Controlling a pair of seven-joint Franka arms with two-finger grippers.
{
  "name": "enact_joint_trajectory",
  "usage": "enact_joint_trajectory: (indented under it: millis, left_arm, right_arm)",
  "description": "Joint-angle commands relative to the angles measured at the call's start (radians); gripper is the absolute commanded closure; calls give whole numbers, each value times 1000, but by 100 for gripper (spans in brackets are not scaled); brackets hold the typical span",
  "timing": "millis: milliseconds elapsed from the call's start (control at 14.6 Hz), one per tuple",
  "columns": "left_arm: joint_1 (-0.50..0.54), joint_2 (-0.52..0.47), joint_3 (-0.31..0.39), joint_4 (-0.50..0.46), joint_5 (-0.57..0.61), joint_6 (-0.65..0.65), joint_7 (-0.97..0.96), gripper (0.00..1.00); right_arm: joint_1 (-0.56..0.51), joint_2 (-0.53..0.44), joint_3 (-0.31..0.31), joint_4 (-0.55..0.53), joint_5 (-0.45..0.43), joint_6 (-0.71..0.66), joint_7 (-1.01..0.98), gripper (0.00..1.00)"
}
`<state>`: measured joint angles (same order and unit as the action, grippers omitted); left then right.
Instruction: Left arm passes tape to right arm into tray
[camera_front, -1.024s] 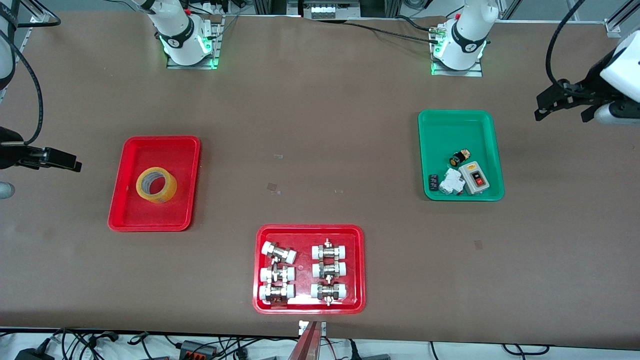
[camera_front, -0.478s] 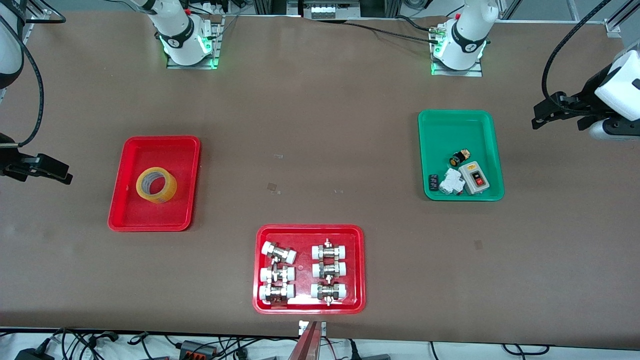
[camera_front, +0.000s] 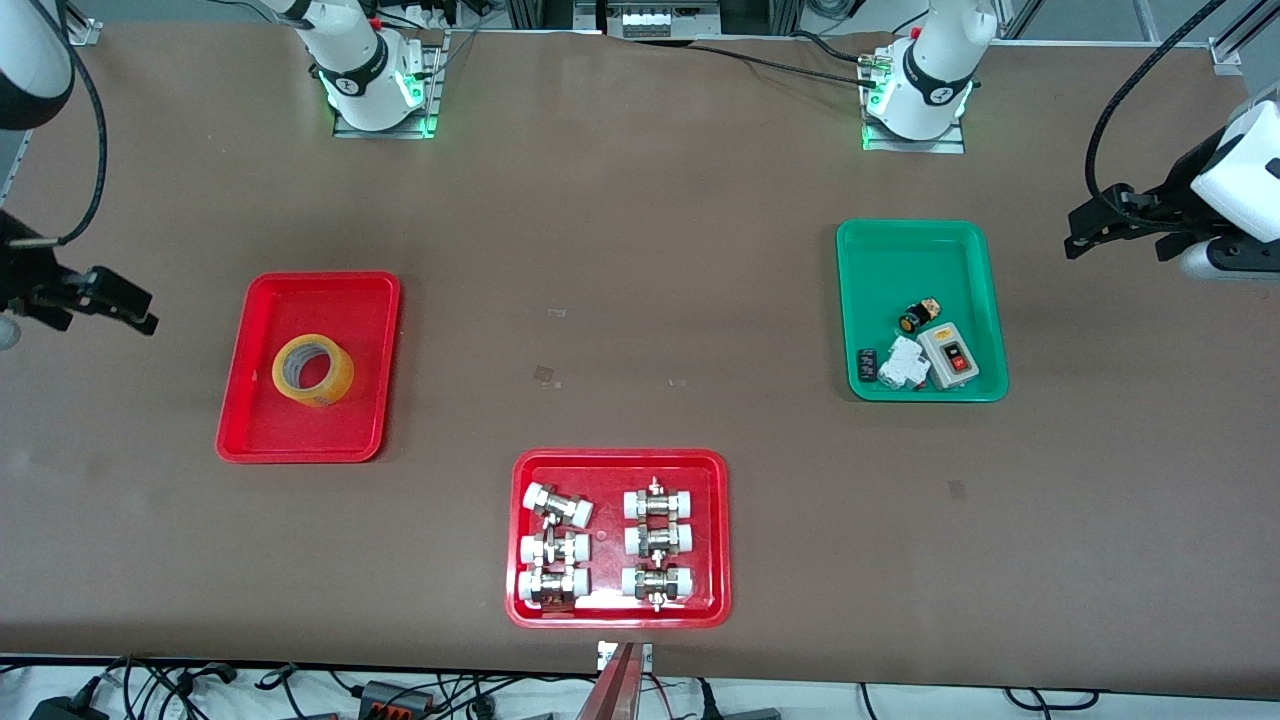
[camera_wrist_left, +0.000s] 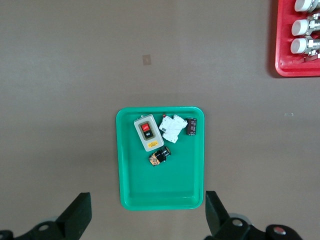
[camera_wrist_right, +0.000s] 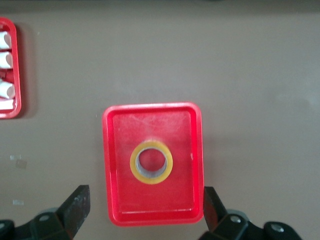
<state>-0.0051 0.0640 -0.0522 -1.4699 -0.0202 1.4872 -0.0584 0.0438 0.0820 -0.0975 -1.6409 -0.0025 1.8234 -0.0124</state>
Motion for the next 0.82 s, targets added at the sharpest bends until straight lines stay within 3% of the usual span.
enact_joint_trajectory:
  millis: [0,137,751]
  left_arm:
    - [4,16,0,34,-15,-24,-8,0]
    - [4,16,0,36,-15,-24,-8,0]
    - [4,16,0,34,-15,-24,-8,0]
  right_arm:
    - [18,-103,-7,-128,-13,34,11,0]
    - [18,-142,-4,-161,-13,36,9,0]
    - [16,-145,-2,-145,-8,-81,-6,0]
